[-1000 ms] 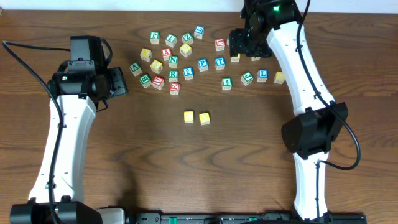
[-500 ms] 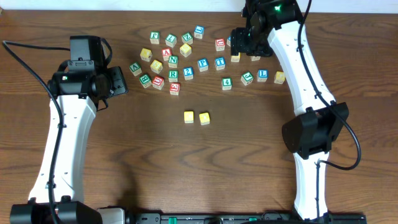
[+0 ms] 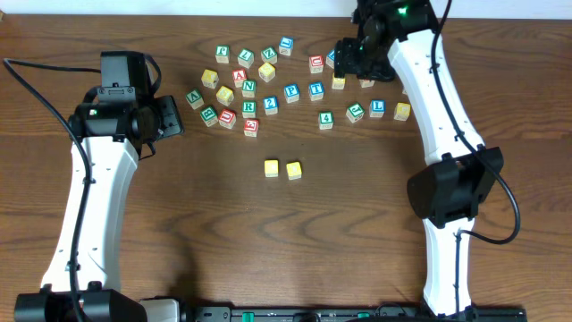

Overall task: Spell out CORL
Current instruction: 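Hover the right gripper over the blocks searching for the next letter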

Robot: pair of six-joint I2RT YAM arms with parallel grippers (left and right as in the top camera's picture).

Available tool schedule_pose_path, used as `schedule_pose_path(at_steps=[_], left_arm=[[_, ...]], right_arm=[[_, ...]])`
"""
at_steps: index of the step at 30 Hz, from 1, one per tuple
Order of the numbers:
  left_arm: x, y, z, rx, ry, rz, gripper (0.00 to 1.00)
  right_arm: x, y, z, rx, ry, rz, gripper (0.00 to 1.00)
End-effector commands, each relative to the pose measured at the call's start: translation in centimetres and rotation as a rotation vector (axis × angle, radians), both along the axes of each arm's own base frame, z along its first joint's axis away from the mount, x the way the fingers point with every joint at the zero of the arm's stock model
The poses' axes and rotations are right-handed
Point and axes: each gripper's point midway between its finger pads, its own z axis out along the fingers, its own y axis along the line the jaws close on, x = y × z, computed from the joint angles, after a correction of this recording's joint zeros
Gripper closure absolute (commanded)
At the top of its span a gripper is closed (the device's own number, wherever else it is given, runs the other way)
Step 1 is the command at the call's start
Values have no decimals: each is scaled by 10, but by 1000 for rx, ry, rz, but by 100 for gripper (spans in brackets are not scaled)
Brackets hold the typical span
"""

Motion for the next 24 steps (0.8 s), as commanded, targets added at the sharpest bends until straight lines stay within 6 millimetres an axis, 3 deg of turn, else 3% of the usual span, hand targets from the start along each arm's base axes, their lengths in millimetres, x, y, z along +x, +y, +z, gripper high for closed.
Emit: schedule_pose_path(at_steps=[1, 10, 24], left_arm=[[4, 3, 3, 18, -4, -6, 38], [4, 3, 3, 17, -5, -2, 39], [5, 3, 3, 17, -9, -3, 38]], right_arm=[[8, -15, 5, 0, -17, -52, 28], [12, -31, 4, 0, -16, -84, 28], [11, -30, 3, -2, -14, -78, 26]])
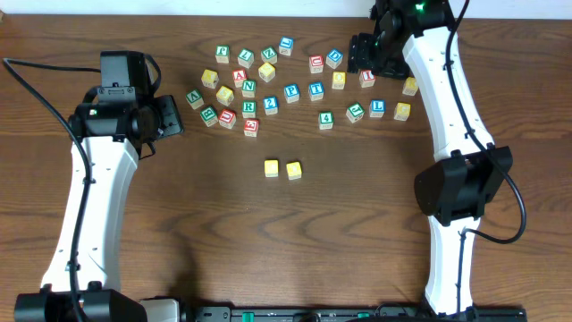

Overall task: Spell out CORL
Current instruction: 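Hover the right gripper over the blocks searching for the next letter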

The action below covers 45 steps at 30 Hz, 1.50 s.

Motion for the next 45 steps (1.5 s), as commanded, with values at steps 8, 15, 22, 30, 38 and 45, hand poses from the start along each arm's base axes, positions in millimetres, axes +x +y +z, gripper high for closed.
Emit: schedule_pose_path(at_steps=[8, 15, 22, 30, 38, 45], left_arm=[[4, 3, 3, 16, -5, -3, 38], [4, 3, 3, 17, -5, -3, 39], [4, 3, 3, 17, -5, -3, 38], [7, 4, 4, 17, -19, -3, 38], [9, 3, 6, 18, -32, -3, 39], [9, 3, 6, 18, -31, -3, 38]], right_arm=[[8, -1, 5, -6, -41, 24, 22], [12, 0, 7, -3, -56, 26, 21], [13, 2, 7, -2, -63, 28, 21], [23, 5, 8, 6, -100, 28, 22], [26, 8, -9, 1, -71, 34, 22], [16, 19, -20, -26, -32, 75, 22]])
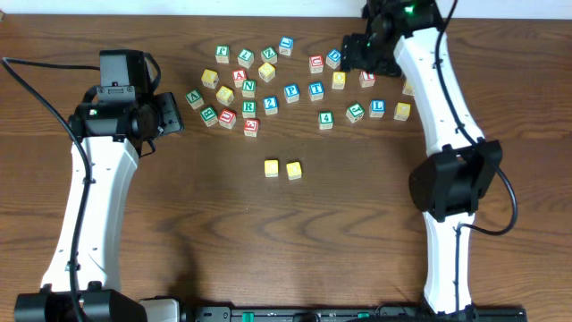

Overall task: Spell out CORL
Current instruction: 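Hover the right gripper over the blocks searching for the next letter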

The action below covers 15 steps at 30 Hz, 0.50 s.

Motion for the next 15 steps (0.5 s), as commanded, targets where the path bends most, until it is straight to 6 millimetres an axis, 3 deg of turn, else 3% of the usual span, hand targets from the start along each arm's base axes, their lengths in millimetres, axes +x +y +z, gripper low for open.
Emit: schedule_pose_path(at_steps=[1, 9, 15], left_arm=[[4, 3, 3, 17, -5, -2, 38], [4, 3, 3, 17, -6, -3, 38], [5, 3, 4, 17, -13, -2, 38]], right_arm=[[1, 2, 0, -28, -13, 21, 22], [1, 0, 0, -34, -12, 31, 22], [4, 14, 3, -20, -38, 55, 21]])
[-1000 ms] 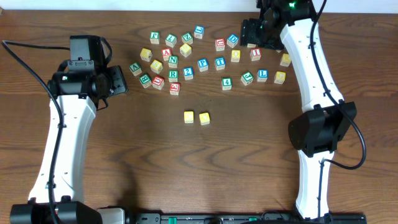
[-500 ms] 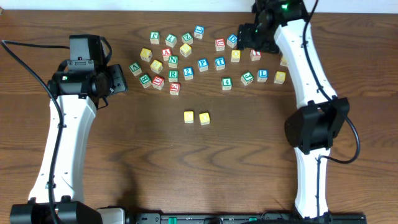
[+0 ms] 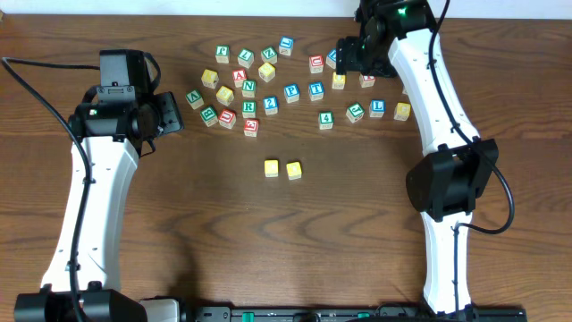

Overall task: Spell out CORL
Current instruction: 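Hover the right gripper over the blocks searching for the next letter, then move the right gripper to the green R block and grasp it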

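Note:
Two yellow blocks (image 3: 272,167) (image 3: 294,169) lie side by side in the middle of the table. Many lettered blocks are scattered along the far side, among them a red block (image 3: 315,63), a yellow block (image 3: 339,81) and a blue block marked L (image 3: 377,107). My right gripper (image 3: 345,55) hangs over the far right of the scatter, just right of the red block, partly covering a blue block there; its jaws cannot be made out. Left of the scatter my left gripper (image 3: 175,116) hovers near a green block (image 3: 194,98), holding nothing visible.
The scatter's left cluster (image 3: 241,89) is tightly packed. A yellow block (image 3: 402,111) lies beside the right arm's forearm. The brown table (image 3: 286,241) ends in a pale wall at the far edge. Both arm bases stand at the near edge.
My right gripper has shifted slightly left and nearer, now covering more of the blue block beside the red one. The left arm and all blocks are where they were.
My right gripper first hung over the blue block right of the red one. It then stood further right, leaving that block in full view. Later it was back to the left, and now it partly covers the block again. The two middle yellow blocks never moved.

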Robot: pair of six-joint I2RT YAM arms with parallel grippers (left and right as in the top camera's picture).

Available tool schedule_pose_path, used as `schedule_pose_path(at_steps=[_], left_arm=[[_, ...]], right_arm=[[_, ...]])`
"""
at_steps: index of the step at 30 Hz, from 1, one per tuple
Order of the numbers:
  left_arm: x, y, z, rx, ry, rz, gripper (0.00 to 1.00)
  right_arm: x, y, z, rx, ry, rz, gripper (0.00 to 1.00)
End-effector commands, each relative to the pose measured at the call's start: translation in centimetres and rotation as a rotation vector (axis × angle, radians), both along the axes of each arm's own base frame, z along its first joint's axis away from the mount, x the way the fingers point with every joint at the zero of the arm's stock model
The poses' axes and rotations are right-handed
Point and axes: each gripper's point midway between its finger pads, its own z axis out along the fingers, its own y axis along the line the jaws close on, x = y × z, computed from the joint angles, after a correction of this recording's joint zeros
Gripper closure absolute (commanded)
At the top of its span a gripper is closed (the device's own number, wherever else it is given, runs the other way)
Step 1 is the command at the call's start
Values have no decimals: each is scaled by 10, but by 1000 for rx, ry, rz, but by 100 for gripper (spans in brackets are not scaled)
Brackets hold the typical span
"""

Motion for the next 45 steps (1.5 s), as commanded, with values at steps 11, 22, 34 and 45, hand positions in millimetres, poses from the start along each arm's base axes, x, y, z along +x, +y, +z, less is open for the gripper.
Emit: schedule_pose_path(at_steps=[11, 22, 34, 45], left_arm=[[4, 3, 3, 17, -9, -2, 38], [5, 4, 4, 18, -13, -2, 38], [-8, 81, 6, 96, -6, 233, 38], [-10, 81, 5, 96, 1, 233, 38]], right_arm=[[2, 59, 11, 19, -96, 113, 21], [-11, 131, 20, 98, -155, 202, 24], [-25, 242, -36, 177, -192, 234, 29], [-26, 241, -85, 125, -134, 181, 34]])
